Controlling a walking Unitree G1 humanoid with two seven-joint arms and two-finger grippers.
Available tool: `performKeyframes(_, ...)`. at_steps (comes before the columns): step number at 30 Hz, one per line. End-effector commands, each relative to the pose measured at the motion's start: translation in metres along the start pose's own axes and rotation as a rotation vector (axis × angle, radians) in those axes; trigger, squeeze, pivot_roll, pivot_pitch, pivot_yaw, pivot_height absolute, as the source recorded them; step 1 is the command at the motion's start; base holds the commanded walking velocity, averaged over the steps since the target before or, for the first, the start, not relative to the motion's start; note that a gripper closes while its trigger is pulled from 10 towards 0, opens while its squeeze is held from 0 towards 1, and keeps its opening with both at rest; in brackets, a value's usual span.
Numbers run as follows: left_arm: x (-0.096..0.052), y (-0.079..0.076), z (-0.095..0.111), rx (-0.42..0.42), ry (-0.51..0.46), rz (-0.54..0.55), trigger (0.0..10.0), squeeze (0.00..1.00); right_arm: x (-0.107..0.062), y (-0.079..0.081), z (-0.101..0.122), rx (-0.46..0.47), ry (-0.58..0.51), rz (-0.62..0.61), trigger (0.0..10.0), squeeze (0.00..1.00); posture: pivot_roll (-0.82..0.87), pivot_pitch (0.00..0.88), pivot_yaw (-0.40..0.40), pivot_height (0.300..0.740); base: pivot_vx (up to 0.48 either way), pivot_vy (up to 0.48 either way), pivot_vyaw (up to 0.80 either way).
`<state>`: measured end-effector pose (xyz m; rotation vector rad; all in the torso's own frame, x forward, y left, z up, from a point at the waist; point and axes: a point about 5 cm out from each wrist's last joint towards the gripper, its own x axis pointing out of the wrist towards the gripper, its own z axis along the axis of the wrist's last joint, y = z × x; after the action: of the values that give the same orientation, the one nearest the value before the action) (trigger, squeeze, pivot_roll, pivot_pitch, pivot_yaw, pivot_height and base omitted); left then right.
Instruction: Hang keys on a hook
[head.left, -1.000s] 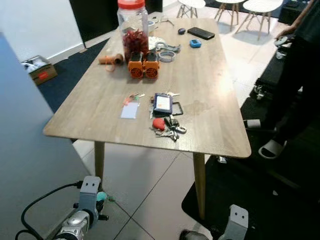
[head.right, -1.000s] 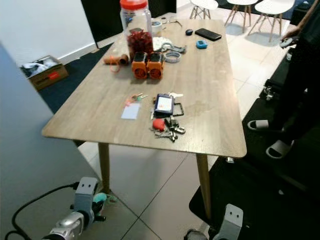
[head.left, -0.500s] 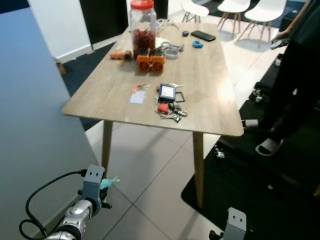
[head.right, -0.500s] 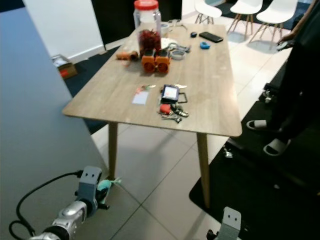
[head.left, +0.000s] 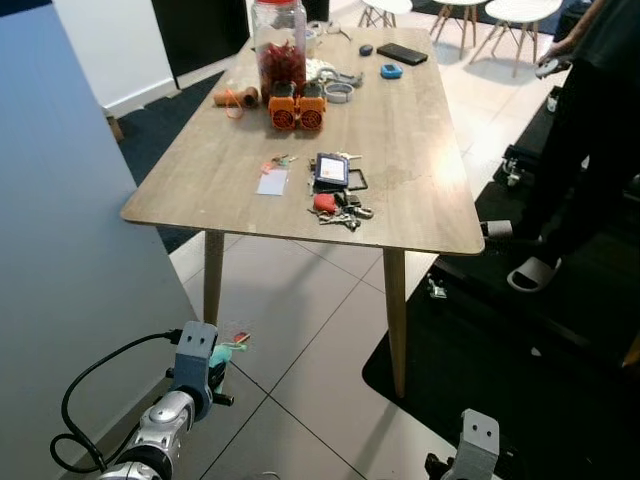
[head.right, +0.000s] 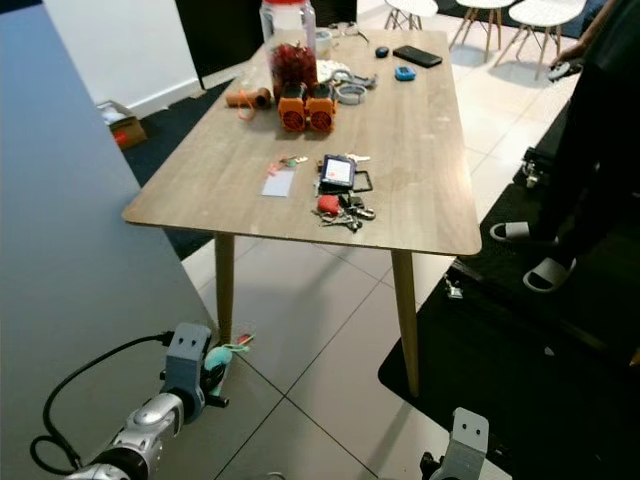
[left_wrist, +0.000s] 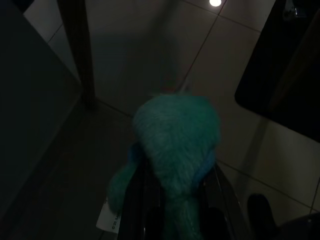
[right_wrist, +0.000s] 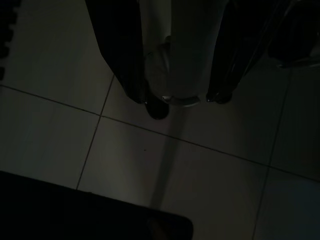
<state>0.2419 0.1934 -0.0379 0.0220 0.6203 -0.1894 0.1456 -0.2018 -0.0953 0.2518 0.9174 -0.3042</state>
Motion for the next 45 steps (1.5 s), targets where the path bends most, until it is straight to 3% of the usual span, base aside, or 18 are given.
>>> performKeyframes(1, -0.001, -0.002, -0.004, -0.018, 0.002, -0.001, 10.0, 0.00, 0.000, 0.002, 0.000, -0.028, 0.001, 0.010, 10.0, 0.00, 0.04, 0.042, 0.037, 0.740, 0.000, 0.000, 0.00)
performKeyframes(8, -0.002, -0.004, -0.004, -0.013, -0.004, 0.000, 10.0, 0.00, 0.001, 0.007, 0.002, -0.066, -0.003, 0.046, 10.0, 0.00, 0.04, 0.043, 0.037, 0.740, 0.000, 0.000, 0.22)
performKeyframes(45, 0.001, -0.005, -0.006, -0.005, 0.023, 0.048, 10.0, 0.00, 0.003, 0.013, 0.008, -0.107, -0.011, 0.083, 10.0, 0.00, 0.04, 0.036, 0.033, 0.740, 0.000, 0.000, 0.80)
